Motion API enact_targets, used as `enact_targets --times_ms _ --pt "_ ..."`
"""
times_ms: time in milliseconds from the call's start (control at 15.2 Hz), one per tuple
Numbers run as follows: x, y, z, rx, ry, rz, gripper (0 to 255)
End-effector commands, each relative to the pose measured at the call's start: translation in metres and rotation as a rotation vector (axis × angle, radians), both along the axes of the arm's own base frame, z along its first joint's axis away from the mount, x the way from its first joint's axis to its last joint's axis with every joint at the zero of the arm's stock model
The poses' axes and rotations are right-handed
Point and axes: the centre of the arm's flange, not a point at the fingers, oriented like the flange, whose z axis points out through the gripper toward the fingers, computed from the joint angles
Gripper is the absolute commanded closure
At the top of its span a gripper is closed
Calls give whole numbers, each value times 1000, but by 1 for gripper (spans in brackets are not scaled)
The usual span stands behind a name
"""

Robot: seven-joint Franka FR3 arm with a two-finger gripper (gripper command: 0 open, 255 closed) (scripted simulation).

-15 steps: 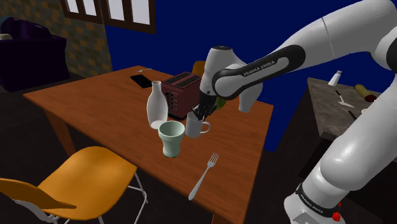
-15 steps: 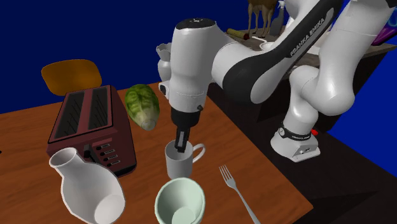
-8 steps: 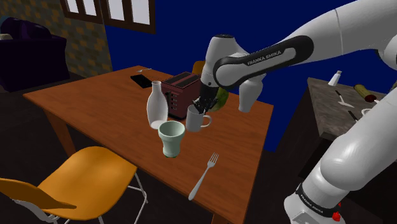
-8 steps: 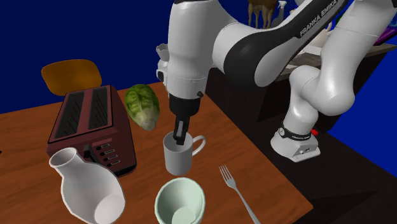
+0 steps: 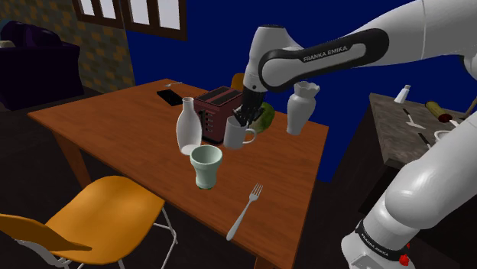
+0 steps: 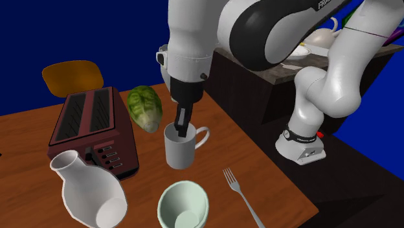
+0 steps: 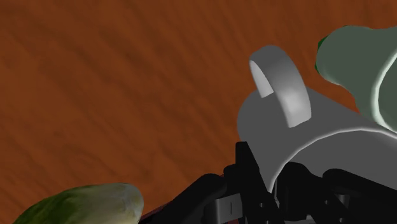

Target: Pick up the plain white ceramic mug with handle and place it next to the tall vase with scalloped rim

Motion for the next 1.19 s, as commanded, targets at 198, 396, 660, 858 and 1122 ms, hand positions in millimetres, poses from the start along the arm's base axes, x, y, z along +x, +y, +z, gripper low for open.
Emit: enact_targets --times_ms 198,396,660,858,1122 --pt "0 1 27 0 0 0 255" --pt "0 1 43 0 0 0 255" --pt "0 1 64 0 0 0 255" --pt "0 1 80 0 0 0 255" --pt "0 1 101 0 0 0 255"
